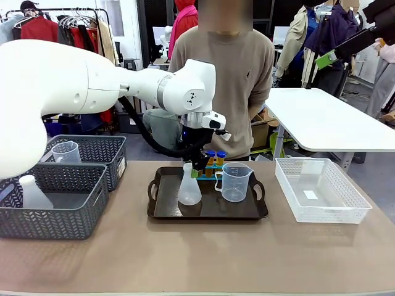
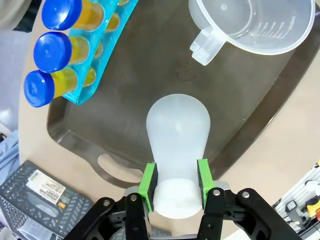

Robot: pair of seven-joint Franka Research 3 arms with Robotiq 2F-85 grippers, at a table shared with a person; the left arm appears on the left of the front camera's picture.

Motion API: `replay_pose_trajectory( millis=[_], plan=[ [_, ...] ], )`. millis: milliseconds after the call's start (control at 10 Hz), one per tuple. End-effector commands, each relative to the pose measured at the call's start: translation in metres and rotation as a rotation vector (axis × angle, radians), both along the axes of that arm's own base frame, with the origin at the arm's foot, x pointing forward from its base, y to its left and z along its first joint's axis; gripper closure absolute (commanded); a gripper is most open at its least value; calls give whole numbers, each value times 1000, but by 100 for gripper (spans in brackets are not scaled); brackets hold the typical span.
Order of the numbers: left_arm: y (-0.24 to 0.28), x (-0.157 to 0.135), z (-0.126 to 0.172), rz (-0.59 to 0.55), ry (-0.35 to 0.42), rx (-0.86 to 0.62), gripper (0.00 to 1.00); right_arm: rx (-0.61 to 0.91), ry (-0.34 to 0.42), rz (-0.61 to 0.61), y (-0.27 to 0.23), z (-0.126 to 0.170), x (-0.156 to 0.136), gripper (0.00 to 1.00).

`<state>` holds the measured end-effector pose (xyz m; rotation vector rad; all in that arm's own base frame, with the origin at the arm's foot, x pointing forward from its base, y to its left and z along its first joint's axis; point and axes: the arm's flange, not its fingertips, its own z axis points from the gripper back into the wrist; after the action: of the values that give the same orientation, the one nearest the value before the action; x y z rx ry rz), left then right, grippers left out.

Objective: Prepare the laboratory tools.
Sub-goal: Pick up one Small flask and place it on the Handle tray.

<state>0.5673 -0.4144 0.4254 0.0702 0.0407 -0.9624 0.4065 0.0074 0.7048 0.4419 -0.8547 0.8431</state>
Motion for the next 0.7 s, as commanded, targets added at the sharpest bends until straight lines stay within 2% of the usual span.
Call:
replay_pose_trajectory(
  millis=[0,200,600],
  plan=[
    [3,3,4,-14,18,14,100,14,-5,9,0,0,0,0],
    [2,4,3,-12,21,14,100,14,-5,9,0,0,0,0],
    [6,4,9,8,10,11,24,14,-5,9,0,0,0,0]
  ],
)
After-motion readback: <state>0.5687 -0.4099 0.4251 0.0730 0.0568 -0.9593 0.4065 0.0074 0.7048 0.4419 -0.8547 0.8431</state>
